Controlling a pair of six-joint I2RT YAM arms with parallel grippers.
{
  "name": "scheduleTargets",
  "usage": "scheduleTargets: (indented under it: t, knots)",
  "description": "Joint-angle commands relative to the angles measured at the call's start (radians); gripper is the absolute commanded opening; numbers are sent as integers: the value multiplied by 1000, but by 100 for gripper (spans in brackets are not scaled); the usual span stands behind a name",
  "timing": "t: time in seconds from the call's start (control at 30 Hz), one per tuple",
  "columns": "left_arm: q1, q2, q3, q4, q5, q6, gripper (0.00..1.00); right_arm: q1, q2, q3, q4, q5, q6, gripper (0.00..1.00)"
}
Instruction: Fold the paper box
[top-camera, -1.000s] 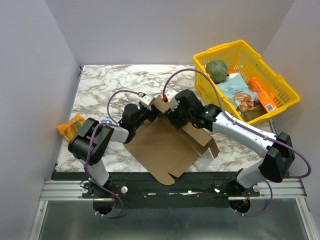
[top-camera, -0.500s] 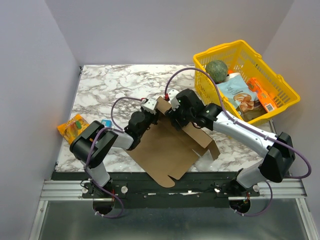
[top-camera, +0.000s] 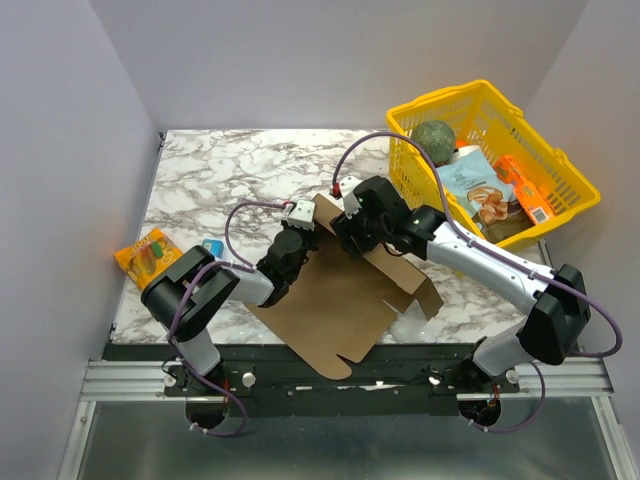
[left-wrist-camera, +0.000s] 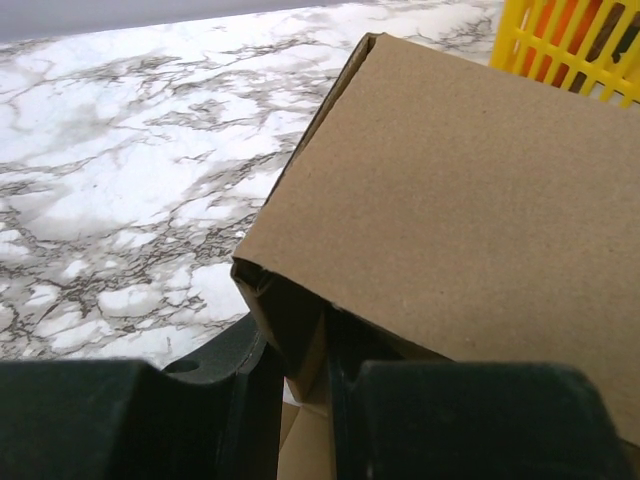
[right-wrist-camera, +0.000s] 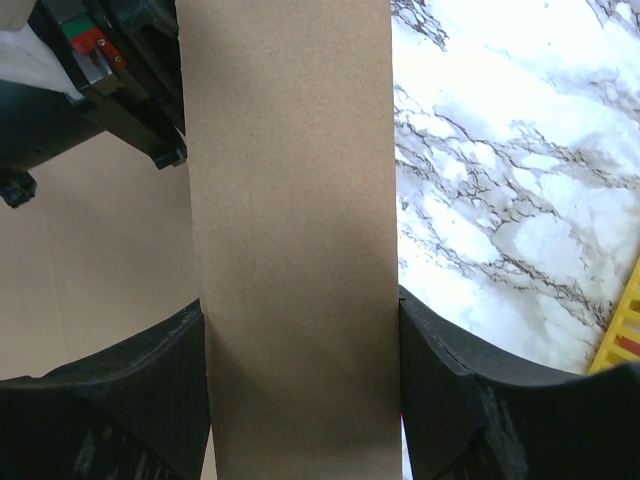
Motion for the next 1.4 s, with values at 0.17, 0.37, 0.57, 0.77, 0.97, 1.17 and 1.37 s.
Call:
scheduleTargets:
  t: [0.17, 0.37, 0.57, 0.77, 0.97, 1.17, 1.37]
  knots:
    - [-13, 18, 20, 26, -366, 10, 0, 6, 23, 18, -50, -100, 102, 70]
    - [-35, 50, 57, -27, -310, -22, 0, 5, 25, 18, -50, -91, 96, 70]
    - [-44, 60, 17, 103, -231, -41, 0, 5, 23, 15, -41, -97, 99, 70]
    - [-73, 35, -17, 90, -181, -53, 0, 5, 10, 11, -42, -53, 92, 87]
    - [-71, -67, -72, -73, -298, -85, 0, 5, -102, -11, -51, 35, 131, 99]
    - [-73, -212, -118, -335, -332, -160, 0, 5, -269, -35, -90, 203, 343, 100]
    - [-71, -359, -158, -470, -324, -182, 0, -46, -362, -97, -70, 150, 477, 100]
